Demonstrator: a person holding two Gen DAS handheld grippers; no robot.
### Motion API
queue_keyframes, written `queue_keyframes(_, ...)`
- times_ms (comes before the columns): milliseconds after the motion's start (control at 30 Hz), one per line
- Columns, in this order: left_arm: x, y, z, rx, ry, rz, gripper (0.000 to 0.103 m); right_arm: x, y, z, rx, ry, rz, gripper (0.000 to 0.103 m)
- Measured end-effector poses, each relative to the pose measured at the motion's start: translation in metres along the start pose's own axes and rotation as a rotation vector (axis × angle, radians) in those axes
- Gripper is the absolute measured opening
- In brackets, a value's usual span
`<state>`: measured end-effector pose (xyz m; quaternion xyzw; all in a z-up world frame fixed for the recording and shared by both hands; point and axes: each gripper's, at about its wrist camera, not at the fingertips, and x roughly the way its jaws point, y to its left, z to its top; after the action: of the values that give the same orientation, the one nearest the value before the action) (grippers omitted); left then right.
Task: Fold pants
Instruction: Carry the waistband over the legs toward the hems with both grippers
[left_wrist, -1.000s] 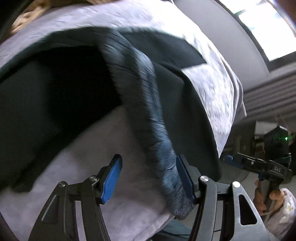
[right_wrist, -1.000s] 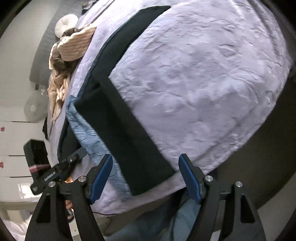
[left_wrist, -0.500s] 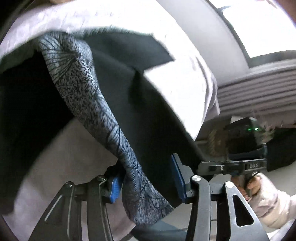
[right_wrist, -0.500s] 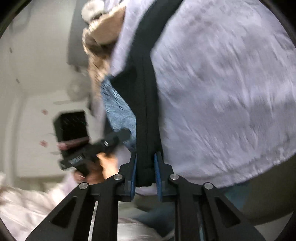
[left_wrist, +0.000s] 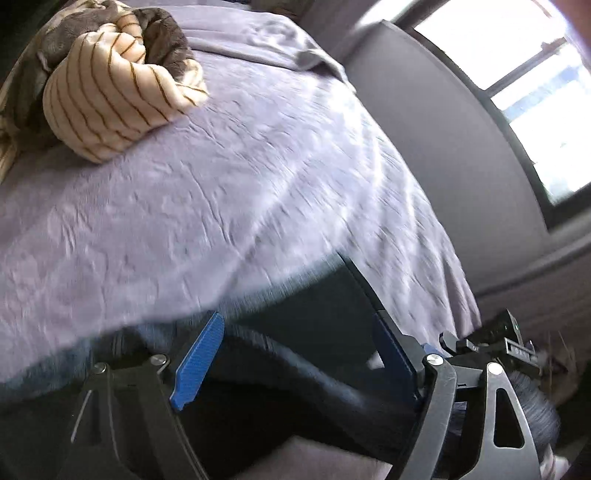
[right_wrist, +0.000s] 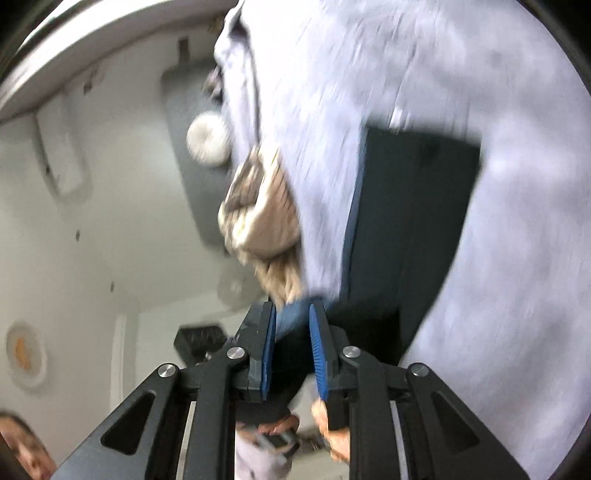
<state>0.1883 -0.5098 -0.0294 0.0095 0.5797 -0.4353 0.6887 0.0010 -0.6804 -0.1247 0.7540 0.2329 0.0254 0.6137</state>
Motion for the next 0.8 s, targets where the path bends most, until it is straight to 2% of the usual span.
queue_keyframes(33, -0.001, 0.005, 0.003, -0.014, -0.004, 0.019, 0.082, 0.003, 0.000, 0.011, 0.004, -0.015, -0.028, 0.023)
queue_keyframes(100, 0.004, 0.006, 0.006, -0.036, -0.016, 0.043, 0.082, 0.003, 0.001, 0.029, -0.021, -0.035, -0.150, 0.041)
queue_keyframes(133, 0.002, 0.009, 0.006, -0.042, -0.026, 0.058, 0.082, -0.003, 0.003, 0.032, -0.047, -0.046, -0.210, 0.065)
queue_keyframes(167, 0.001, 0.010, 0.006, -0.043, -0.031, 0.068, 0.082, -0.006, 0.008, 0.035, -0.076, -0.061, -0.278, 0.083)
queue_keyframes(200, -0.003, 0.015, 0.005, -0.042, -0.032, 0.077, 0.082, -0.010, 0.012, 0.036, -0.115, -0.076, -0.331, 0.084)
queue_keyframes(333, -0.016, 0.021, 0.017, -0.050, -0.087, 0.153, 0.082, -0.024, 0.024, 0.034, -0.242, -0.060, -0.395, 0.082)
queue_keyframes(533, -0.037, 0.036, 0.024, -0.116, -0.166, 0.253, 0.082, -0.028, 0.030, 0.012, -0.356, -0.038, -0.393, 0.082)
queue_keyframes(600, -0.041, 0.036, 0.010, -0.081, -0.159, 0.302, 0.082, -0.013, 0.030, 0.005, -0.393, -0.003, -0.409, 0.082)
queue_keyframes(700, -0.040, 0.043, -0.028, -0.019, -0.114, 0.399, 0.082, 0.012, 0.026, -0.001, -0.437, 0.047, -0.457, 0.080)
queue_keyframes(800, -0.033, 0.069, -0.068, -0.058, -0.031, 0.444, 0.082, 0.034, 0.011, 0.005, -0.413, 0.063, -0.463, 0.077)
